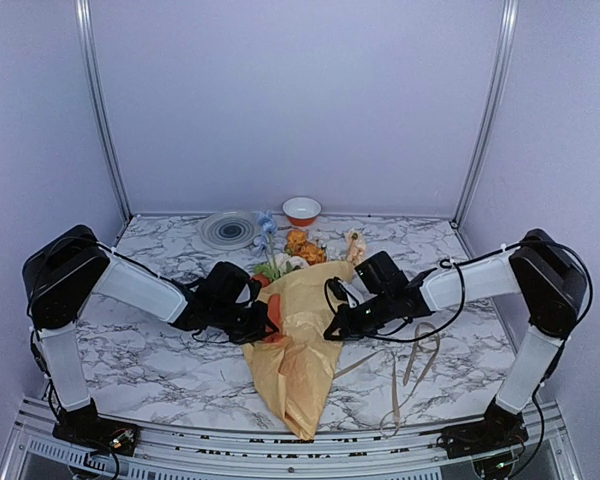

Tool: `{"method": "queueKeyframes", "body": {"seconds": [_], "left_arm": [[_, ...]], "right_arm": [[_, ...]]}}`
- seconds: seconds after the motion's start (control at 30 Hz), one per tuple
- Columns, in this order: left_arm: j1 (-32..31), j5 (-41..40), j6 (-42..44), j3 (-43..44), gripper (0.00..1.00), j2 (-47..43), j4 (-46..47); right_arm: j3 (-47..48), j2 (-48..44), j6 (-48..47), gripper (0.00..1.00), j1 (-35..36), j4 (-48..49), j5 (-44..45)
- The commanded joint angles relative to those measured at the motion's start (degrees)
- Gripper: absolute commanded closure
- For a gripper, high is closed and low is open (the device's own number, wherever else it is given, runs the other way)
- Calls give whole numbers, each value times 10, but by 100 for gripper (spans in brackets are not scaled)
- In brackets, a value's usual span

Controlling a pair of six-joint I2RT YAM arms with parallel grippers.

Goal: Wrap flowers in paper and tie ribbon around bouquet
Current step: Fold the two-thirds-folded wrapping paper at the center of the board.

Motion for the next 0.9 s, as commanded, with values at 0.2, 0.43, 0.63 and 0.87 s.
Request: {"method": "queueKeyframes", "body": {"seconds": [0.2,0.43,0.63,0.87], "left_arm": [[-60,-98,86,152,100,-48,-181],[-90,-98,101,228,100,-32,-224],[-102,-51,96,276,100,36,-210],[-95,-39,72,271,100,100,-183]], "right_arm": [[23,80,-31,100,-1,-19,6],[25,78,-21,100,-1,-4,-4],[27,80,4,100,-1,27,-24],[3,35,58,100,-3,69,-29]]}}
